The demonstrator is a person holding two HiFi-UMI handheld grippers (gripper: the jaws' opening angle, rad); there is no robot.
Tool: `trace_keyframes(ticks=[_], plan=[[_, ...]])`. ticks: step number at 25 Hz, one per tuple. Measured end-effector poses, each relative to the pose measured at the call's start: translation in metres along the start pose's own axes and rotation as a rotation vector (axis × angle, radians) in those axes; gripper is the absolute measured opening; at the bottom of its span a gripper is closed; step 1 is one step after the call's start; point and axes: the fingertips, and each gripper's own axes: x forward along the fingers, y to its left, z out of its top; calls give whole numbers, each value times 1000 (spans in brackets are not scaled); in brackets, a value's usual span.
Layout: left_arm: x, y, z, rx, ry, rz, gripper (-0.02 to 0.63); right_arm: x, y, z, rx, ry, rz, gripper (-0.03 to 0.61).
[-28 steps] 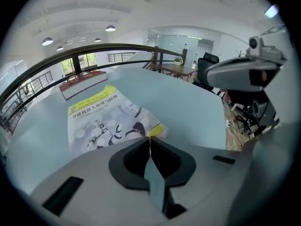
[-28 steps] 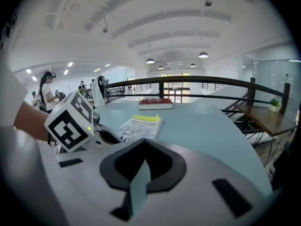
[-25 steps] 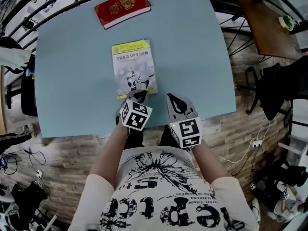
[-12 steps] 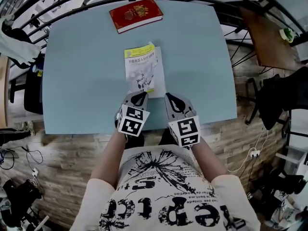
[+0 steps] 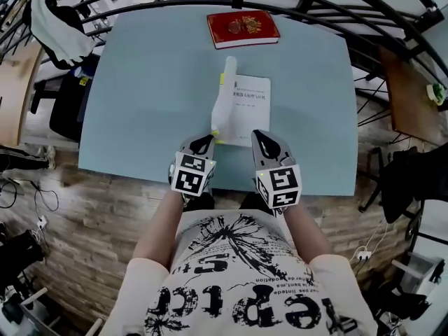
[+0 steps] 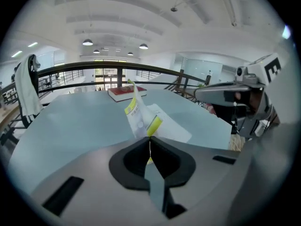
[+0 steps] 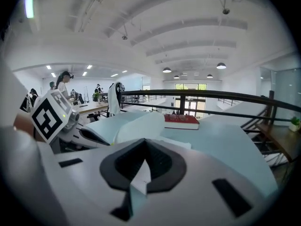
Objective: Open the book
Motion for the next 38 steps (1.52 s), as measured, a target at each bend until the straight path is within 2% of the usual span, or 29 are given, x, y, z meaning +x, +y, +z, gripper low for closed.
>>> trace_keyframes(ticks=[10,16,21,33,36,38], plan=[[-20,79,-49,-188,18,133,21,5,23,27,-35,-85,29,11],[-10,110,-80,-317,65,159,21,-5,17,41,-53,-163,-9,11],[0,122,-95,-407,99,142,21,-12,17,52,-49,-238,-14,11],[13,122,-109,-395,189,123,35,-11,27,62,-31,-283,-31,11],[12,121,-109,-430,187,98,61,-11,33,66,-34,-292,-28,11],[9,121,-108,-421,185,103,107,-13,35,70,-36,-297,-28,11]])
